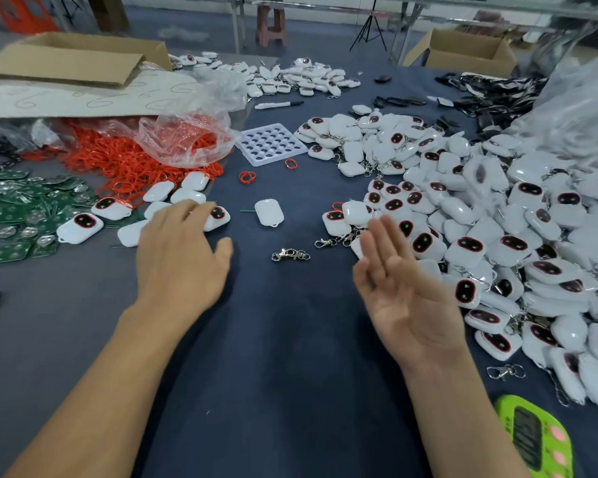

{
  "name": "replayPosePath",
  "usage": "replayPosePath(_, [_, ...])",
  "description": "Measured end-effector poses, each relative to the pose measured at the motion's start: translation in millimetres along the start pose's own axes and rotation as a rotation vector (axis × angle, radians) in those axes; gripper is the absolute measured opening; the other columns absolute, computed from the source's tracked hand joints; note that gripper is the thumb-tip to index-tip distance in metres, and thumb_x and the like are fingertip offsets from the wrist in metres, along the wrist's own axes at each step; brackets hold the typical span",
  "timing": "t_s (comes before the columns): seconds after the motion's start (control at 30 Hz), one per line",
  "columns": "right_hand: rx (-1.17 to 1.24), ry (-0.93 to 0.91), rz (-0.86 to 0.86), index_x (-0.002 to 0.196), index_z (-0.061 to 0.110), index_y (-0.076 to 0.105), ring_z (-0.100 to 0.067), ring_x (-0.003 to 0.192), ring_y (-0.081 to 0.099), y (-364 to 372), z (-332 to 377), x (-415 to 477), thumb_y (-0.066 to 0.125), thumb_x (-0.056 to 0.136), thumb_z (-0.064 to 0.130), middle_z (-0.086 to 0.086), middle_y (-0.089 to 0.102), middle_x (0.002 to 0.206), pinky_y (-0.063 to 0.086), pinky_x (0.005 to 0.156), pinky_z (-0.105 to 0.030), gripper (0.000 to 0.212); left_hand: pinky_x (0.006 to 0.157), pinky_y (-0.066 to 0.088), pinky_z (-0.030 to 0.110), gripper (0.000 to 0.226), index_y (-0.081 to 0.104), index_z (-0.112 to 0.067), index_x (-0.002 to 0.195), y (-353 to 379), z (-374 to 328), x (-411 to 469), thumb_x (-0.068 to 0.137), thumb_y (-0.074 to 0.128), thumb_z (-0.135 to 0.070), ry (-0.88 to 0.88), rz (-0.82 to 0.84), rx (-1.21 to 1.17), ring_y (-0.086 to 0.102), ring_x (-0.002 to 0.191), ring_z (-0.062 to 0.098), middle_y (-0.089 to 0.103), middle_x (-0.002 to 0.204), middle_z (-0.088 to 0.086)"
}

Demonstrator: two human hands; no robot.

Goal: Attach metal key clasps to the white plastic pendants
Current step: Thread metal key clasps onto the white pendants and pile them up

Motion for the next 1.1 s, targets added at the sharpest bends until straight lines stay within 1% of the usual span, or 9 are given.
replayPosePath(0.17, [-0.493,0.075,0.031,0.100,0.019,0.083,-0.014,0.082,0.072,9,-19,1,0.065,0.079,0.000,-0.007,0.078,0.097,0.058,0.084,-0.024,0.034,0.116,0.027,0.057,0.078,0.035,-0.015,0.151,10,10,-5,0.092,0.052,-0.064,-0.132,0.242,0.133,0.024,0.147,0.035,0.032,0.158,0.012])
replayPosePath(0.27, [-0.552,0.080,0.071,0.097,0.019,0.083,-0.014,0.082,0.071,11,-19,-1,0.064,0.081,0.001,-0.008,0.077,0.094,0.058,0.084,-0.024,0.031,0.121,0.021,0.057,0.089,0.016,-0.018,0.160,15,4,-13,0.093,0.048,-0.067,-0.118,0.253,0.112,0.015,0.153,0.033,0.018,0.167,0.011])
replayPosePath(0.47, [-0.517,0.090,0.045,0.094,0.018,0.084,-0.013,0.082,0.071,10,-19,1,0.065,0.082,0.003,-0.008,0.077,0.091,0.058,0.083,-0.024,0.027,0.121,0.021,0.051,0.091,0.007,-0.018,0.161,13,-17,-30,0.093,0.050,-0.061,-0.022,0.225,0.061,0.023,0.150,0.030,0.028,0.162,0.010])
replayPosePath(0.63, [-0.535,0.080,0.040,0.093,0.017,0.083,-0.013,0.080,0.070,12,-21,1,0.068,0.081,-0.002,-0.009,0.077,0.091,0.058,0.082,-0.023,0.028,0.128,0.004,0.041,0.095,-0.004,-0.025,0.163,13,-45,-57,0.094,0.053,-0.058,0.166,0.305,-0.118,0.003,0.157,0.016,0.010,0.171,0.001])
replayPosePath(0.73, [-0.507,0.061,0.048,0.093,0.016,0.083,-0.013,0.080,0.070,12,-21,-1,0.063,0.084,-0.004,-0.009,0.076,0.089,0.058,0.080,-0.022,0.029,0.128,0.002,0.033,0.089,0.004,-0.028,0.163,15,-66,-68,0.094,0.056,-0.049,0.411,0.384,-0.215,0.008,0.155,0.005,0.019,0.168,-0.007])
replayPosePath(0.83, [-0.486,0.002,-0.027,0.086,0.015,0.081,-0.013,0.073,0.066,12,-24,-3,0.062,0.080,-0.005,-0.010,0.073,0.080,0.056,0.072,-0.021,0.029,0.124,0.006,0.018,0.075,0.034,-0.032,0.153,13,-79,-74,0.084,0.063,-0.026,0.449,0.419,-0.453,0.021,0.139,-0.019,0.040,0.154,-0.021])
replayPosePath(0.9, [-0.584,-0.114,-0.152,0.079,0.018,0.080,-0.013,0.066,0.063,13,-28,-6,0.061,0.077,-0.007,-0.009,0.072,0.074,0.054,0.066,-0.020,0.032,0.123,0.015,0.019,0.068,0.051,-0.027,0.144,13,-79,-75,0.078,0.066,-0.020,0.417,0.393,-0.507,0.035,0.136,-0.010,0.053,0.145,-0.016])
replayPosePath(1.0, [-1.013,-0.306,-0.360,0.076,0.027,0.077,-0.010,0.068,0.067,18,-35,-15,0.063,0.076,0.004,0.003,0.075,0.073,0.052,0.066,-0.018,0.027,0.114,0.031,0.021,0.053,0.066,-0.022,0.130,13,-71,-71,0.078,0.075,-0.025,0.397,0.235,-0.417,0.051,0.127,0.010,0.065,0.131,-0.008])
replayPosePath(1.1, [-1.420,-0.425,-0.537,0.087,0.035,0.073,-0.004,0.087,0.065,22,-41,-31,0.065,0.085,0.007,0.018,0.071,0.083,0.046,0.079,-0.015,0.029,0.098,0.040,0.032,0.043,0.071,-0.024,0.121,13,-68,-73,0.080,0.078,-0.037,0.385,0.168,-0.232,0.058,0.110,0.019,0.067,0.117,-0.008])
Point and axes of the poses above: each hand's wrist, its own x-axis towards the middle knuckle, its own y-axis out of the palm, z = x × y, the point moved 1 cm from there along x, towards the middle knuckle
